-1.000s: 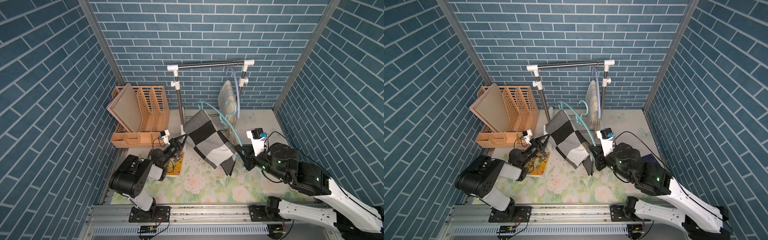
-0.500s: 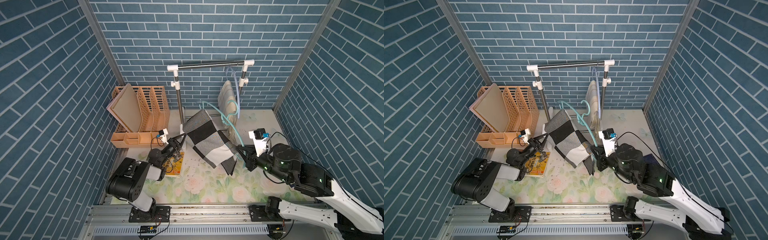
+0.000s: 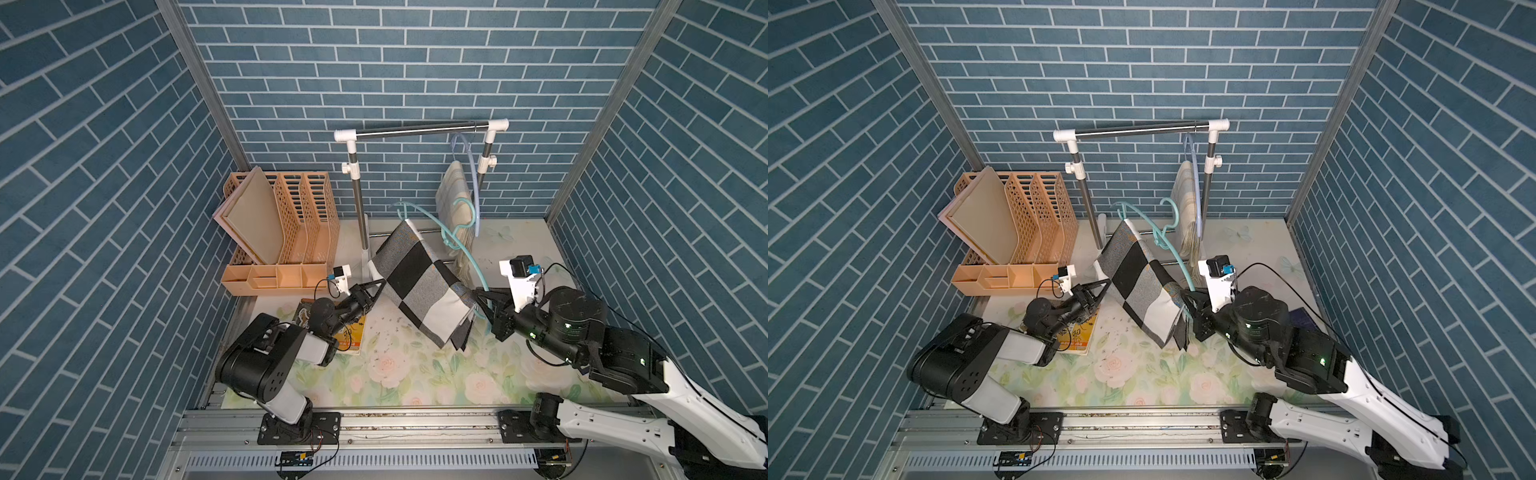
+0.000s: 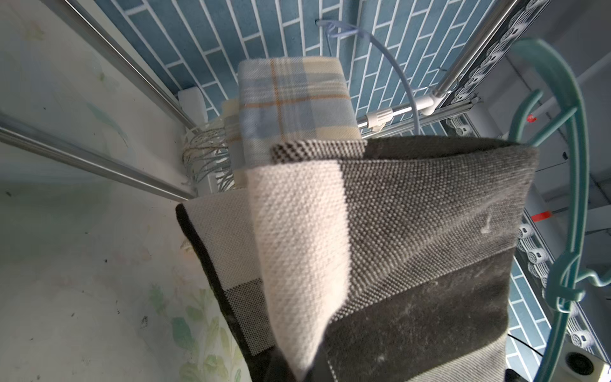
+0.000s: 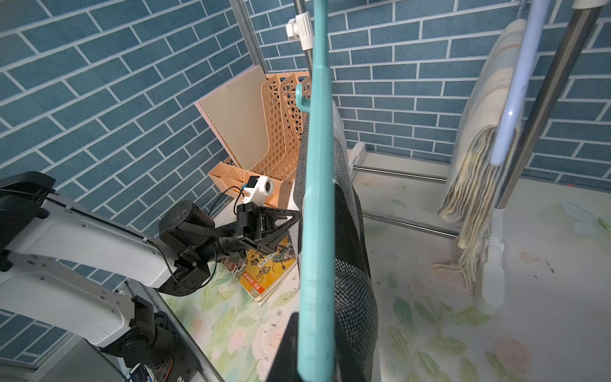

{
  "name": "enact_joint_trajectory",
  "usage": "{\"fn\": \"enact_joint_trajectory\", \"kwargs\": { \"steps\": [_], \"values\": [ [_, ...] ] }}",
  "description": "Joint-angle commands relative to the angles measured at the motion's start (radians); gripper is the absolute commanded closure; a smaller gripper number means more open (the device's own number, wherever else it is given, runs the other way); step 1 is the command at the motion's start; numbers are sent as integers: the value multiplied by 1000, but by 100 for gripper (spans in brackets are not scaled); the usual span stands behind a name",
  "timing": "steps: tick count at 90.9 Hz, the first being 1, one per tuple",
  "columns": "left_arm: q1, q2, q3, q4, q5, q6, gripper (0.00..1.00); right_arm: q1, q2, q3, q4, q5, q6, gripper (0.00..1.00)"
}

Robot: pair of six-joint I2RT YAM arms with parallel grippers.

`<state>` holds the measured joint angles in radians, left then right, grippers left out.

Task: Hang the scarf on the hanger
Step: Adjust the scarf at the hanger, then place the hanger at the clothesline.

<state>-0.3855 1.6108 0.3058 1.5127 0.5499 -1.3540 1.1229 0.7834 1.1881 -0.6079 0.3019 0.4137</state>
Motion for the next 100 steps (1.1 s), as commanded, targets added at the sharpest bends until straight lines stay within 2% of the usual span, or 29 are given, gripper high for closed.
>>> {"fn": "enact_joint_trajectory", "kwargs": {
  "steps": [1, 19, 20, 24, 28, 31, 36, 45, 60, 76, 89, 100],
  "values": [
    [-41, 46, 21, -24, -25, 24, 100, -2, -25, 31, 241, 43, -21, 100],
    [-44, 32, 59, -65, -23, 43, 100, -3, -17, 55, 215, 42, -20, 100],
    [-43, 28, 60, -75, -24, 46, 97, -2, -17, 56, 213, 42, -20, 100],
    [-41, -12, 72, -123, -26, 68, 71, -2, -14, 56, 205, 40, -18, 100],
    [-37, -54, 88, -193, -29, 98, 52, -2, -14, 57, 200, 38, -16, 100],
    [-37, -92, 100, -255, -32, 124, 41, -2, -12, 57, 194, 38, -14, 100],
    [-35, -156, 124, -357, -44, 173, 30, -2, -9, 57, 189, 38, -12, 100],
    [-32, -280, 178, -563, -72, 273, 20, -2, 3, 69, 176, 43, -13, 100],
    [-17, -464, 282, -963, -162, 436, 8, -2, 78, 151, 109, 68, -14, 100],
    [-6, -667, 393, -1411, -460, 583, 4, -3, 206, 278, 35, 134, 5, 100],
    [-1, -794, 450, -1577, -628, 659, 1, -13, 340, 410, -25, 197, 28, 100],
    [-1, -858, 484, -1655, -686, 707, 0, -62, 447, 535, -57, 175, 29, 100]
  ]
}}
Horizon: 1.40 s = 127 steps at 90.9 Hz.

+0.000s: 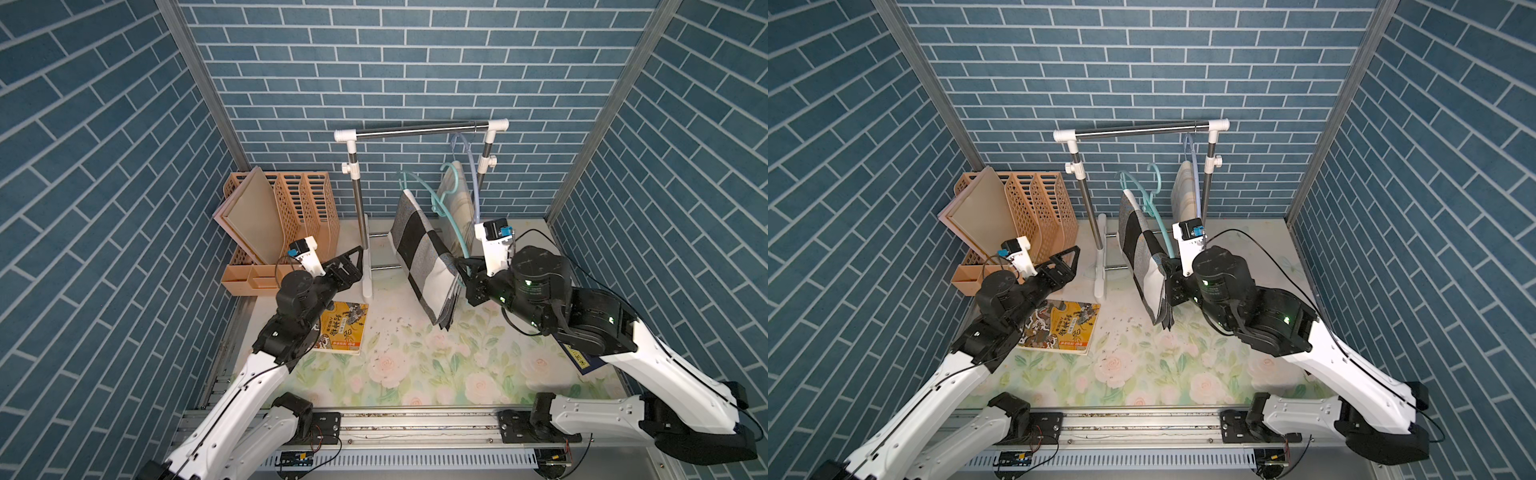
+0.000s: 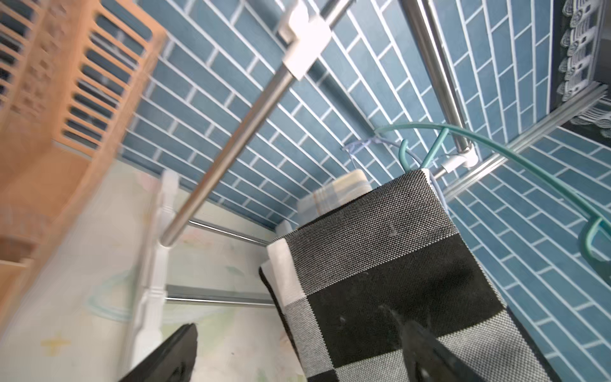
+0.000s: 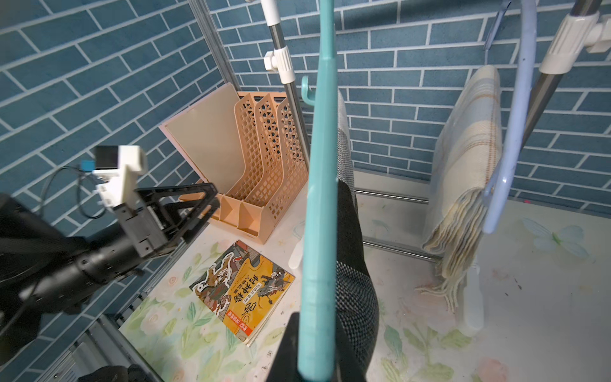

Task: Hang the scarf on the hanger
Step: Place the hanger at the clothesline.

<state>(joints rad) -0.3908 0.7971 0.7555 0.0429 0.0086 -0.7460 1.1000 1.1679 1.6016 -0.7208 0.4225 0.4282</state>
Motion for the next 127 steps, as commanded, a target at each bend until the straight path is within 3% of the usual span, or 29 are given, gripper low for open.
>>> {"fn": "enact_joint_trajectory", "kwargs": {
  "steps": [1, 28, 64, 103, 119, 127],
  "values": [
    [4, -49, 36, -188, -147, 101, 0, -44, 70, 133, 55, 50, 15, 100],
    [4, -106, 6, -212, -143, 106, 0, -211, 319, 420, -7, -91, 11, 100],
    [4, -132, -43, -187, -134, 106, 0, -338, 573, 727, -42, -202, -6, 100],
    [4, -148, -84, -187, -125, 106, 0, -390, 721, 779, -58, -280, 25, 100],
    [5, -147, -89, -186, -121, 105, 1, -390, 667, 651, -17, -311, 40, 100],
    [4, -148, -88, -189, -123, 109, 0, -390, 628, 589, 7, -322, 40, 73]
  ]
}}
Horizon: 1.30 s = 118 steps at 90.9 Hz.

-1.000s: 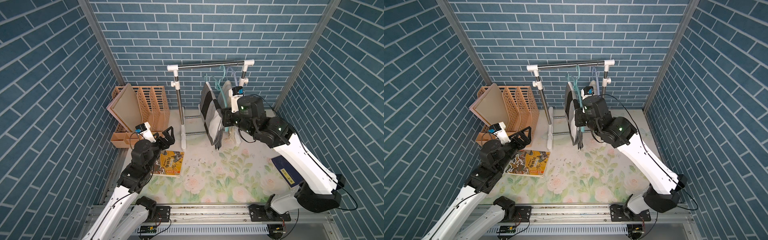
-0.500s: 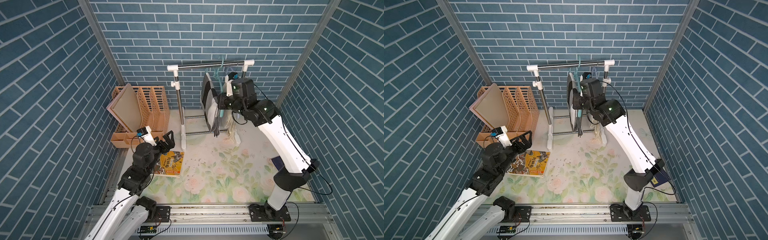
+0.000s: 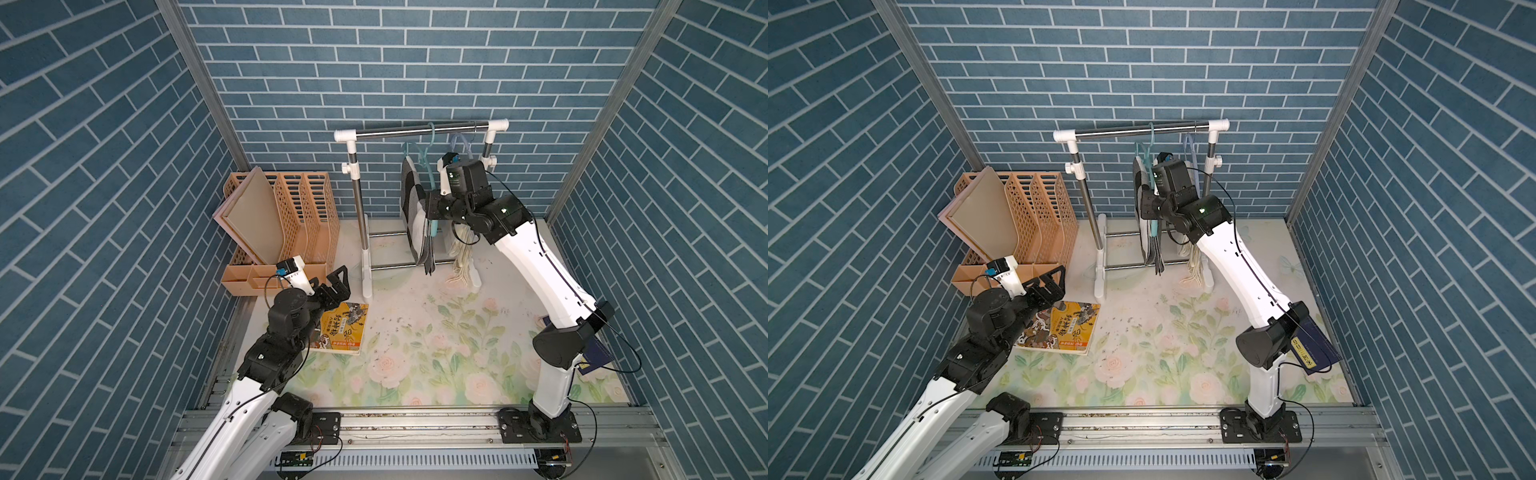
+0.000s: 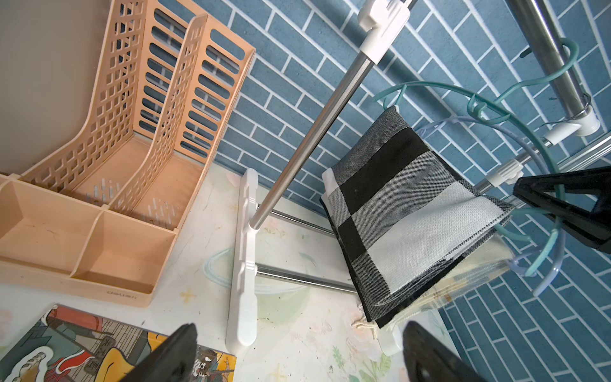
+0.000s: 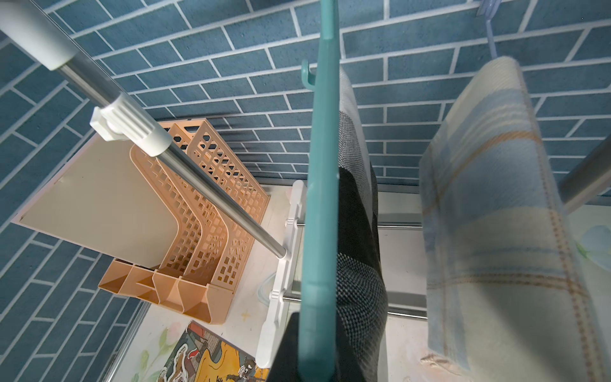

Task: Hang the scarf on the hanger
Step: Place the hanger at the clothesline, then reset both arms

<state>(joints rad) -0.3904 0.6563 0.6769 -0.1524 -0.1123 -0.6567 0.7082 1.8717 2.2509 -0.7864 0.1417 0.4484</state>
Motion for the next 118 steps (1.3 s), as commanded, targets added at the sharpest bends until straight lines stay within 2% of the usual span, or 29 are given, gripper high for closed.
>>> {"fn": "enact_joint_trajectory", "kwargs": {
  "steps": [1, 4, 8, 11, 18, 29, 42, 46, 55, 58, 66, 72, 77, 86, 94, 105, 118],
  "values": [
    [4, -8, -9, 6, -2, 21, 0, 3, -81, -66, 75, -42, 20, 70],
    [4, -8, -7, 4, -3, 23, 0, 3, -98, -89, 85, -45, 23, 62],
    [4, -8, -3, 1, -6, 25, 0, 2, -129, -123, 102, -55, 26, 37],
    [4, -9, 1, -3, -9, 27, 0, 2, -152, -145, 118, -62, 28, 25],
    [5, -8, 10, -15, -15, 34, 0, 2, -207, -193, 140, -76, 33, 13],
    [4, -3, 35, -53, -40, 50, 0, 2, -346, -330, 185, -97, 30, 10],
    [4, 25, 73, -116, -108, 55, 0, 2, -617, -654, 311, -94, 0, 1],
    [4, 34, 84, -132, -139, 63, 0, 3, -723, -785, 362, -38, 17, 0],
    [4, 41, 92, -148, -227, 50, 0, 3, -1007, -1158, 539, 276, 259, 0],
    [4, 31, 80, -134, -260, 33, 0, 3, -1096, -1300, 638, 350, 285, 0],
    [4, -25, 2, -32, -312, 40, 0, 2, -1378, -1650, 990, 399, 154, 0],
    [3, -100, -80, 69, -366, 55, 0, 3, -1523, -1869, 1312, 391, -64, 0],
    [-4, -118, -145, 157, -412, 119, 0, 2, -1589, -1961, 1400, 432, -177, 0],
    [-5, -32, -191, 207, -503, 155, 0, 2, -1552, -1986, 1313, 517, -293, 0],
    [-3, 84, -246, 366, -521, 260, 0, -3, -1448, -2039, 1394, 528, -429, 0],
    [24, 186, -391, 757, -435, 482, 0, -48, -1211, -2052, 1476, 483, -572, 0],
    [92, 328, -502, 1046, -372, 641, 0, -191, -999, -2118, 1735, 407, -579, 0]
  ]
}}
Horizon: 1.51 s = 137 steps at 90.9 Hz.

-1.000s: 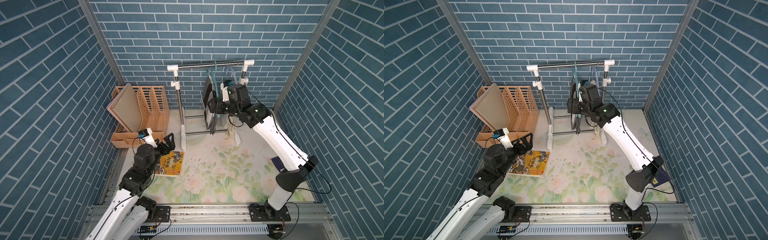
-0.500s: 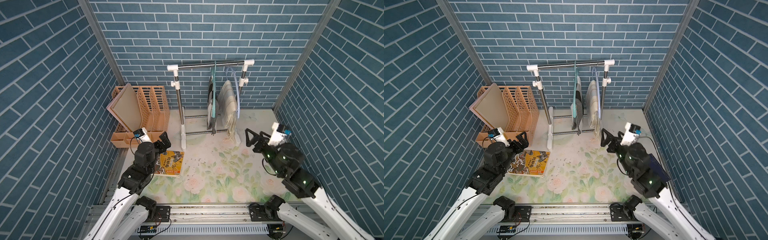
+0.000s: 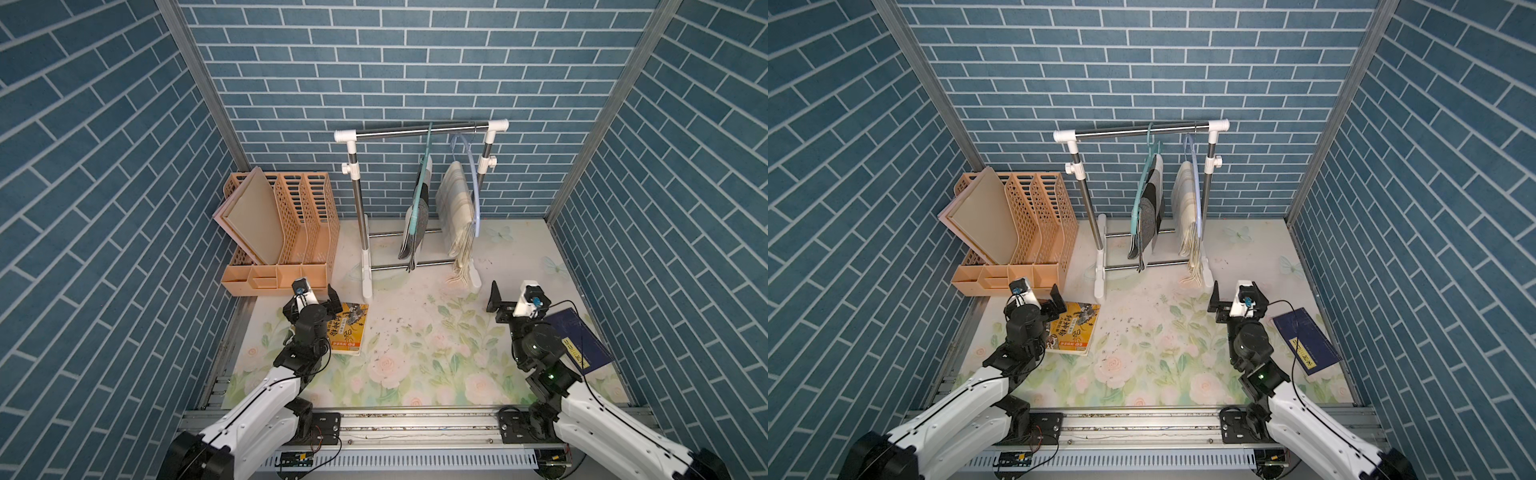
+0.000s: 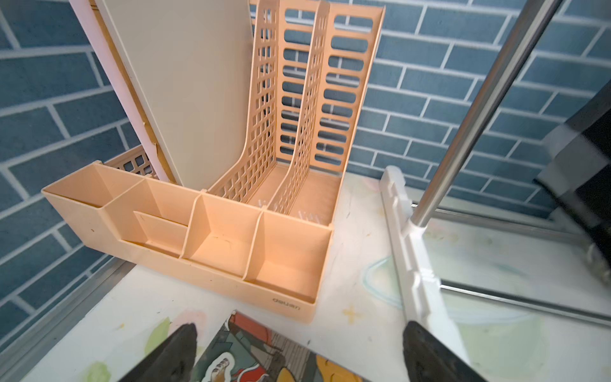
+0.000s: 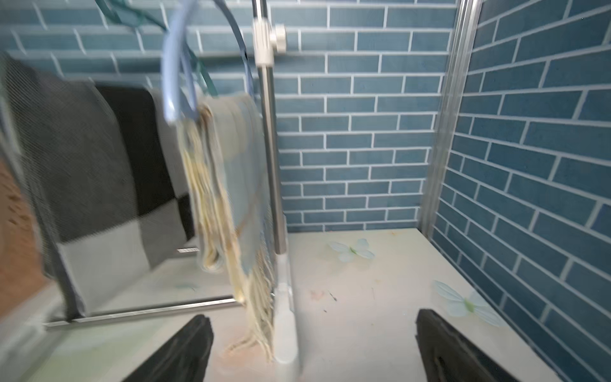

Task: Hang the scarf on the hanger
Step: Reset both arms

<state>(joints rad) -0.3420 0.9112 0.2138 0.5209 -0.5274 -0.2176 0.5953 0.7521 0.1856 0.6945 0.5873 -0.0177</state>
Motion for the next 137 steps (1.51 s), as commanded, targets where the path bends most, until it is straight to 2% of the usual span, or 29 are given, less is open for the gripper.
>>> {"fn": "enact_joint_trajectory", "kwargs": {
  "steps": [1, 15, 21, 27, 34, 39, 45, 51, 57, 61, 66, 69, 75, 91, 137],
  "values": [
    [48, 81, -41, 386, 49, 212, 1, -89, 138, -55, 272, -43, -114, 0],
    [113, 265, -61, 537, 194, 304, 0, -247, 374, -48, 375, -190, -123, 0],
    [159, 347, -78, 643, 255, 281, 0, -300, 469, -36, 398, -270, -102, 0],
    [204, 411, -83, 741, 317, 272, 0, -341, 548, -47, 505, -317, -96, 0],
    [247, 475, -75, 791, 362, 249, 0, -370, 593, -5, 472, -410, -134, 0],
    [279, 535, -79, 853, 386, 216, 0, -382, 634, -15, 543, -409, -161, 0],
    [288, 611, -93, 960, 404, 219, 0, -406, 686, -45, 653, -383, -126, 0],
    [293, 598, -24, 798, 412, 215, 0, -456, 714, -63, 710, -416, -69, 0],
    [299, 601, -9, 773, 403, 200, 0, -505, 786, -90, 850, -422, -18, 0],
    [302, 606, -19, 798, 369, 192, 0, -517, 758, -74, 760, -394, 11, 0],
    [301, 600, -22, 790, 341, 178, 0, -527, 781, -49, 747, -409, 8, 0],
    [300, 604, -25, 805, 336, 179, 0, -528, 767, -21, 673, -405, 16, 0],
    [299, 599, -24, 798, 339, 179, 0, -529, 772, 0, 650, -380, 22, 0],
    [299, 606, -5, 772, 414, 209, 0, -527, 776, 2, 650, -389, 18, 0],
    [300, 605, -10, 777, 417, 211, 1, -528, 777, 2, 649, -389, 18, 0]
  ]
}}
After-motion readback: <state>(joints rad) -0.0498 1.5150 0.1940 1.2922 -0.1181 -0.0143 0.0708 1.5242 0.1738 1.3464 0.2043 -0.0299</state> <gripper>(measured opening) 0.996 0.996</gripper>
